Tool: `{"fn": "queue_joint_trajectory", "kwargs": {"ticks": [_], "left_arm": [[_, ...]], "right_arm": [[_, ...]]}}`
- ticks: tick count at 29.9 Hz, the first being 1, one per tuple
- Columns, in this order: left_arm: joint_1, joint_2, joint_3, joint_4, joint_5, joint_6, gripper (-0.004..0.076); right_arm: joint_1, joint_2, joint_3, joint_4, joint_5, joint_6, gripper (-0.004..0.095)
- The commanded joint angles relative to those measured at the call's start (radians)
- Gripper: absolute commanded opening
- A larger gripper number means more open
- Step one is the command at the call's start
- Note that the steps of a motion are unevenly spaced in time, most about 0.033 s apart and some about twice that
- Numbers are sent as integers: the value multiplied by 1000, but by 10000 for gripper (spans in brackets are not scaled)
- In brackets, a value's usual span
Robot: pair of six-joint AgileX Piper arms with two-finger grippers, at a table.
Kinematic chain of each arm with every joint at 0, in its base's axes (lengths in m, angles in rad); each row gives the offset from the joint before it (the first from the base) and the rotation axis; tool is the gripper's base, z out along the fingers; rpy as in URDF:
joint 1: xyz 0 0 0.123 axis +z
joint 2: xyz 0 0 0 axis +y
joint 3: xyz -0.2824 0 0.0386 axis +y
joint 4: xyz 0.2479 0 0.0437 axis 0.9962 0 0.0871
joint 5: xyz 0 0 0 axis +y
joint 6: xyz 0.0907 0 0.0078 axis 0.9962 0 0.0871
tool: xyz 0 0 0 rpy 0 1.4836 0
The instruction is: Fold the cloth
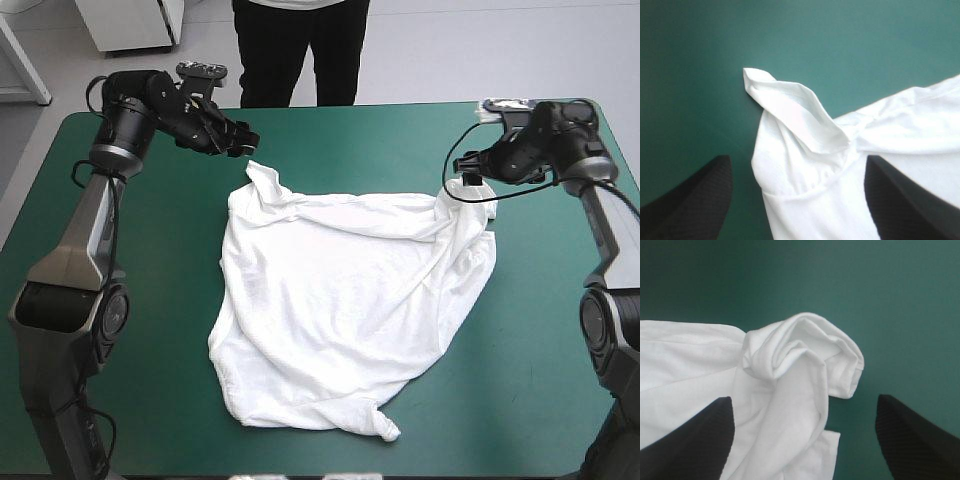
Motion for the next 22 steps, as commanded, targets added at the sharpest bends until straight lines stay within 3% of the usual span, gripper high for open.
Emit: {"fn": "queue_joint_trajectory", "kwargs": {"ticks": [1, 6, 12, 18, 22], "left_arm": [[-8, -149, -24, -69, 54, -15, 532], [-25, -281, 54, -51, 54, -37, 527], [-25, -487, 325, -57, 54, -39, 527], [-45, -649, 683, -41, 54, -41, 527], [-85, -666, 875, -35, 54, -35, 527]], "right_arm": [[-64, -115, -43, 121, 53, -65, 705], [-78, -199, -43, 131, 102, -67, 696], [-65, -305, 2, 147, 127, -76, 693], [32, -415, 172, 57, 138, -76, 693], [95, -461, 257, -25, 160, -36, 692]]}}
